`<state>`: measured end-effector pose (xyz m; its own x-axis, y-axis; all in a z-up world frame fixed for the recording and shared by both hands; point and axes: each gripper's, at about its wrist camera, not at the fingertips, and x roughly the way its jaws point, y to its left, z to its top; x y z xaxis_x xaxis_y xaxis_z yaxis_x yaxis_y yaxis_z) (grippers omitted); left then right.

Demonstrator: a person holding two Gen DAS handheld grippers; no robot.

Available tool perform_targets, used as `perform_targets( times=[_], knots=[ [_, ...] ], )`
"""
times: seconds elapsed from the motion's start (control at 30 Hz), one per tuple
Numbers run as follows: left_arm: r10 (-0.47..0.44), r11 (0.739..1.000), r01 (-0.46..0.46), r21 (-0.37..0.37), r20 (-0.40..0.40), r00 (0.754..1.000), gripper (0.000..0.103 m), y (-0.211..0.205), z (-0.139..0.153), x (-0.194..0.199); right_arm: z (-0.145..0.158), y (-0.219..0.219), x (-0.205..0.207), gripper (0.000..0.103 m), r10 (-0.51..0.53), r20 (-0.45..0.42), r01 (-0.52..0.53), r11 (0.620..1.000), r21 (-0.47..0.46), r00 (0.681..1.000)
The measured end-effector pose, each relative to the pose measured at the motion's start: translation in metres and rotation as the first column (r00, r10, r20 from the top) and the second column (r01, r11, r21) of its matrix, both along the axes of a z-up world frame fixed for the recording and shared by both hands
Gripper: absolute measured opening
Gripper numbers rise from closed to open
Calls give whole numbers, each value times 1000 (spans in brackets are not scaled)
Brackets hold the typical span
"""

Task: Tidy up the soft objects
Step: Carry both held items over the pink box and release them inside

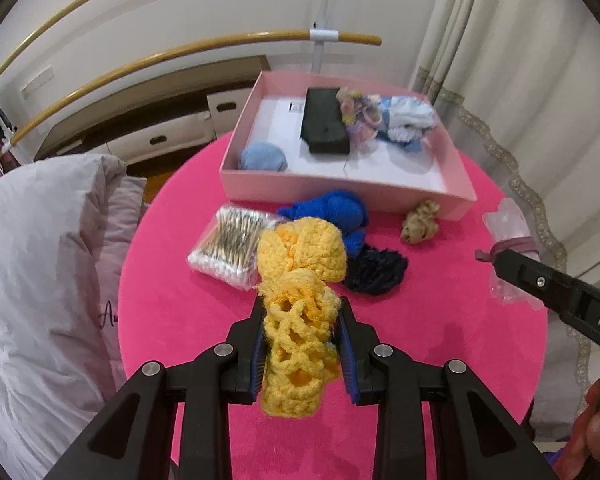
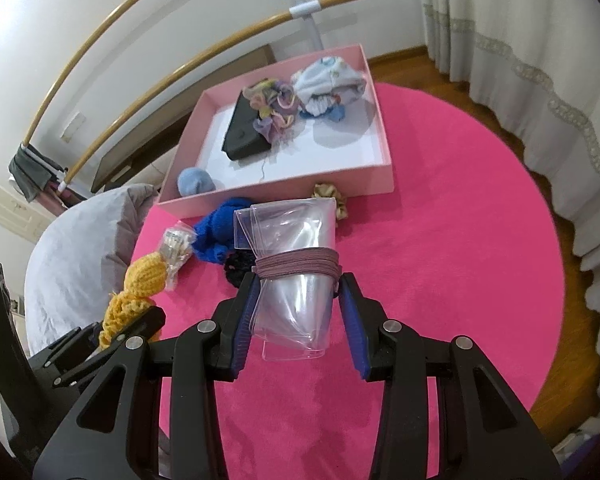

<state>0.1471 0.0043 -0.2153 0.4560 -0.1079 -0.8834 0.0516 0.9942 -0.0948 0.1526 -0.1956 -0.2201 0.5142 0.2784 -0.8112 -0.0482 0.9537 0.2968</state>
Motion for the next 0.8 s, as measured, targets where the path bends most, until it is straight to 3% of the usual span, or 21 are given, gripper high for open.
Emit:
perform_targets(
  times=[0.27, 0.63, 0.8],
  knots=[
    [-11, 1000, 12, -16, 88, 996, 28, 2, 66, -11, 46, -2, -13, 38, -3, 84, 6, 1000, -30, 996],
    [-31, 998, 47, -45, 292, 956, 28, 16, 202, -45, 166, 3, -40, 38, -2, 323, 32, 996, -89, 947],
    [-37, 998, 53, -42, 322, 946, 28, 26, 224, -53, 200, 8, -32, 38, 1, 383, 38, 995, -94, 924]
  ],
)
